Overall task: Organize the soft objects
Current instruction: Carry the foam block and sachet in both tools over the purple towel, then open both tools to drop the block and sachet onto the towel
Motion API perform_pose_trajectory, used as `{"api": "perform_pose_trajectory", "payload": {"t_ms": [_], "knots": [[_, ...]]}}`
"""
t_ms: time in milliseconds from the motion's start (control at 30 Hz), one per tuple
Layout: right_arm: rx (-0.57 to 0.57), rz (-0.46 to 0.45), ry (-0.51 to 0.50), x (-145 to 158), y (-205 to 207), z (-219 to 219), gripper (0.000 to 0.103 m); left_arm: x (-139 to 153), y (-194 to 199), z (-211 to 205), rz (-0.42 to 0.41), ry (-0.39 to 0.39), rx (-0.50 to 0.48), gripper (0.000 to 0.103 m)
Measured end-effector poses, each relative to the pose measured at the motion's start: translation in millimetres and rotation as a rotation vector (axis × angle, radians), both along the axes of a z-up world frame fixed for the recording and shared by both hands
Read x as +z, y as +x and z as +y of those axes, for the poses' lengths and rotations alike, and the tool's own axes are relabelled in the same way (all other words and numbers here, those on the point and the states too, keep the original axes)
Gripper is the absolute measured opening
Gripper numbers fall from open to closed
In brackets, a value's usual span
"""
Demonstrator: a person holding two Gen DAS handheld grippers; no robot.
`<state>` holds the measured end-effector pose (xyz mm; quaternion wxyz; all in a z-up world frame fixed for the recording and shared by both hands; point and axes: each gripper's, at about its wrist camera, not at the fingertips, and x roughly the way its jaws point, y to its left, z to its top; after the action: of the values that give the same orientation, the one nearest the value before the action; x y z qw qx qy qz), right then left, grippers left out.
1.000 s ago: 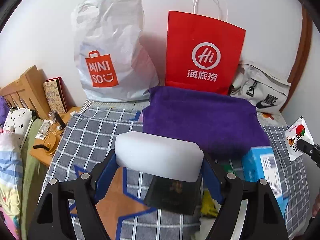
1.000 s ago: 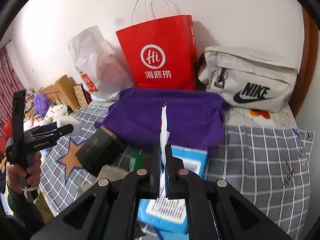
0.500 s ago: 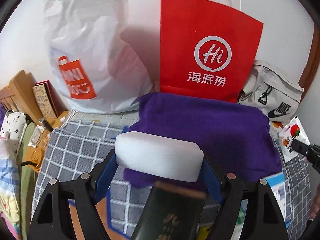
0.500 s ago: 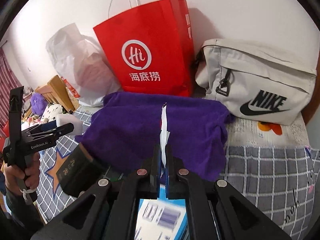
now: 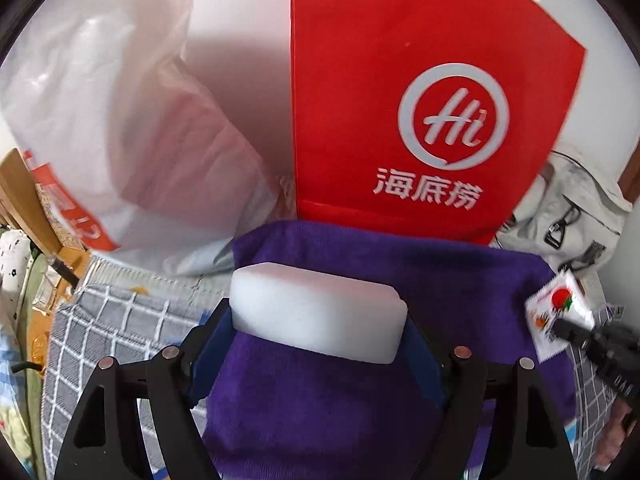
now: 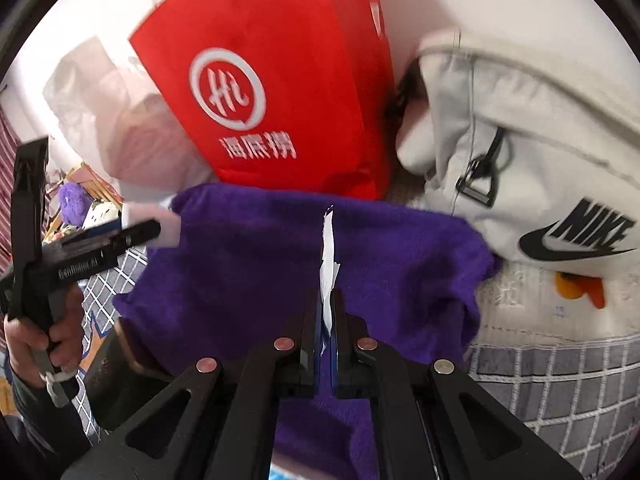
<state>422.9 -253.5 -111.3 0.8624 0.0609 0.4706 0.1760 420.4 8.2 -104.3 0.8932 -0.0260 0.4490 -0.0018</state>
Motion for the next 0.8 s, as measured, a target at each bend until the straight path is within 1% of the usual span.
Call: {"api": "perform_pose_trajectory", "payload": {"t_ms": [100,200,300,367,467,567,667,700,733,767,800], "knots": [[0.004,0.041,-0.001,-16.6,7.2,-0.8,0.003,-6.7,14.5,-0.7,0.008,-0.008,-0.001,0.078],[0.007,0.047,0.008,-23.6,12.7,-2.3,0.003,-12.8,26.6,-2.1,0.008,-0.019,0.003,0.078],[0.006,0.078,0.022,-34.2,17.8,-4.8,0.004,-22.4,37.1,-4.6,0.032,-0.001,0.009,0.078],[0.000,0.092,0.022,-40.8,20.2,-7.0,0.005,-29.1,42.1,-6.2,0.053,-0.005,0.002,0.080],[-0.005,0.099,0.037,-43.2,21.5,-10.7,0.007,-34.9,45.1,-8.4,0.069,0.005,0.000,0.081],[-0.021,0.095,0.026,-42.1,20.9,-14.8,0.010,-37.5,46.5,-9.8,0.081,0.007,-0.008,0.082],[-0.022,0.089,-0.001,-39.8,19.4,-15.1,0.012,-42.8,49.4,-10.2,0.127,-0.014,-0.012,0.085],[-0.020,0.089,-0.011,-38.5,18.4,-13.7,0.016,-44.9,49.8,-10.6,0.143,-0.020,-0.016,0.089],[-0.016,0.088,-0.020,-37.8,17.4,-12.2,0.024,-46.2,49.5,-11.3,0.151,-0.022,-0.022,0.090],[-0.014,0.086,-0.027,-35.7,18.5,-9.9,0.029,-46.6,48.8,-11.8,0.151,-0.018,-0.025,0.090],[-0.014,0.078,-0.039,-34.0,17.5,-8.4,0.039,-46.3,47.5,-12.8,0.152,-0.007,-0.023,0.090]]}}
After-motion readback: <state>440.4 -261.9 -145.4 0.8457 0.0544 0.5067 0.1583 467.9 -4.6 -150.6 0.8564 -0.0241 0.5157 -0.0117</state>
